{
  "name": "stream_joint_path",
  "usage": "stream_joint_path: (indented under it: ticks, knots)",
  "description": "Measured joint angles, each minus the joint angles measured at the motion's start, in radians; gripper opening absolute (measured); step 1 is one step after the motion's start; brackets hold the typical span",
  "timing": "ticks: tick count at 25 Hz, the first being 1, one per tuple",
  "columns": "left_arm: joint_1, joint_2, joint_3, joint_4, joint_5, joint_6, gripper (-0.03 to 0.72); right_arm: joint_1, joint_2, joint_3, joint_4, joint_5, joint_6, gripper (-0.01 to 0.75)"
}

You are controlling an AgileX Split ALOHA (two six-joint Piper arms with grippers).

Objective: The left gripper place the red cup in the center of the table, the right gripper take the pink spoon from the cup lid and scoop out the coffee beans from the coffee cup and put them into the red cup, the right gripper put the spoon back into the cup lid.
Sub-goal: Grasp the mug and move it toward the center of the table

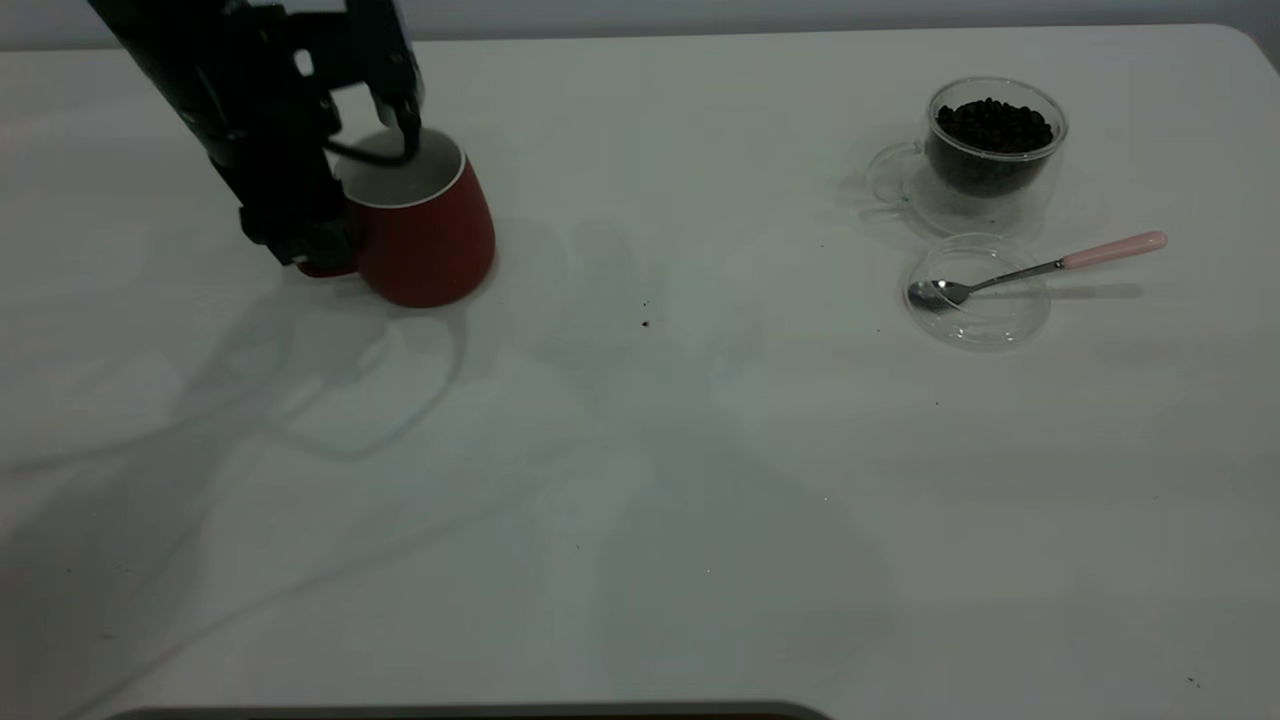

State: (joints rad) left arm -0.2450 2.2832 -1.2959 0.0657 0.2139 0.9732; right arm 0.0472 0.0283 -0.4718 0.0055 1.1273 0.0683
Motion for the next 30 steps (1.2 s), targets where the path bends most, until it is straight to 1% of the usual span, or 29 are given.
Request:
stream_joint_path:
  ticks: [3, 6, 13, 18, 23, 30]
  knots:
    - [-0.018, 0.015, 0.000, 0.003, -0.051, 0.065, 0.538, 0.000, 0.000, 0.000, 0.000, 0.000, 0.000, 0.442]
    - [-0.053, 0.028, -0.001, 0.003, -0.095, 0.097, 0.538, 0.000, 0.000, 0.000, 0.000, 0.000, 0.000, 0.442]
    - [-0.143, 0.044, -0.002, 0.003, -0.195, 0.106, 0.538, 0.000, 0.000, 0.000, 0.000, 0.000, 0.000, 0.442]
    - [-0.194, 0.045, -0.002, 0.003, -0.243, 0.064, 0.537, 0.000, 0.000, 0.001, 0.000, 0.000, 0.000, 0.442]
    - [-0.202, 0.045, -0.002, 0.003, -0.249, 0.022, 0.523, 0.000, 0.000, 0.001, 0.000, 0.000, 0.000, 0.442]
    - [-0.196, 0.000, -0.003, -0.018, -0.190, -0.067, 0.508, 0.000, 0.000, 0.001, 0.000, 0.000, 0.000, 0.442]
